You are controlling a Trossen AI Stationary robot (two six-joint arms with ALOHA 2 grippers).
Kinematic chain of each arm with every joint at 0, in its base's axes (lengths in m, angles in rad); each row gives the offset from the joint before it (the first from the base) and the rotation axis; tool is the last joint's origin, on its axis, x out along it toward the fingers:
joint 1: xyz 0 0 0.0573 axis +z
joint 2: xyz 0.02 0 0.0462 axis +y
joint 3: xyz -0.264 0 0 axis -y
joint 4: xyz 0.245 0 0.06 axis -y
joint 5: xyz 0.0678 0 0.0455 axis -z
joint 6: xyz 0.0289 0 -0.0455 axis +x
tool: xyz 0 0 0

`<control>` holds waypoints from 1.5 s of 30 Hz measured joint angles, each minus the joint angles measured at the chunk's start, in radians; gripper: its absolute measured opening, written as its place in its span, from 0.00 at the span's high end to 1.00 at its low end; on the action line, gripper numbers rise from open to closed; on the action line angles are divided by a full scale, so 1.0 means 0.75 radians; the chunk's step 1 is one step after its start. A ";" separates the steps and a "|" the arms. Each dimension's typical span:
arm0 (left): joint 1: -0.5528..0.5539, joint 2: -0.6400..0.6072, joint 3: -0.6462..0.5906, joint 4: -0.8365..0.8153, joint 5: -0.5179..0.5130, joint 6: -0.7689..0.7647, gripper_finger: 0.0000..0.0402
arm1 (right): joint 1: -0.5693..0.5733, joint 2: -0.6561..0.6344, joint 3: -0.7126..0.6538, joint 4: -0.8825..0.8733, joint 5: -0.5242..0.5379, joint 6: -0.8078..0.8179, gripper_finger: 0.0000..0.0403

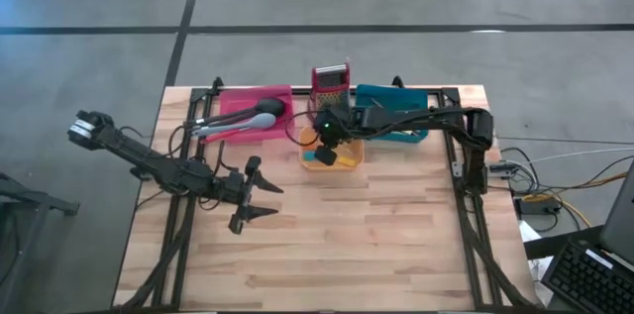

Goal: Pick & Place Kitchen Items
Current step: Put the pink spatula into the yellow bin, then return to Home Position

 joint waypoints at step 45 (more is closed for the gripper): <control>0.000 0.002 -0.002 -0.002 0.000 0.026 0.39 | -0.018 0.357 0.444 -0.506 -0.205 -0.025 0.66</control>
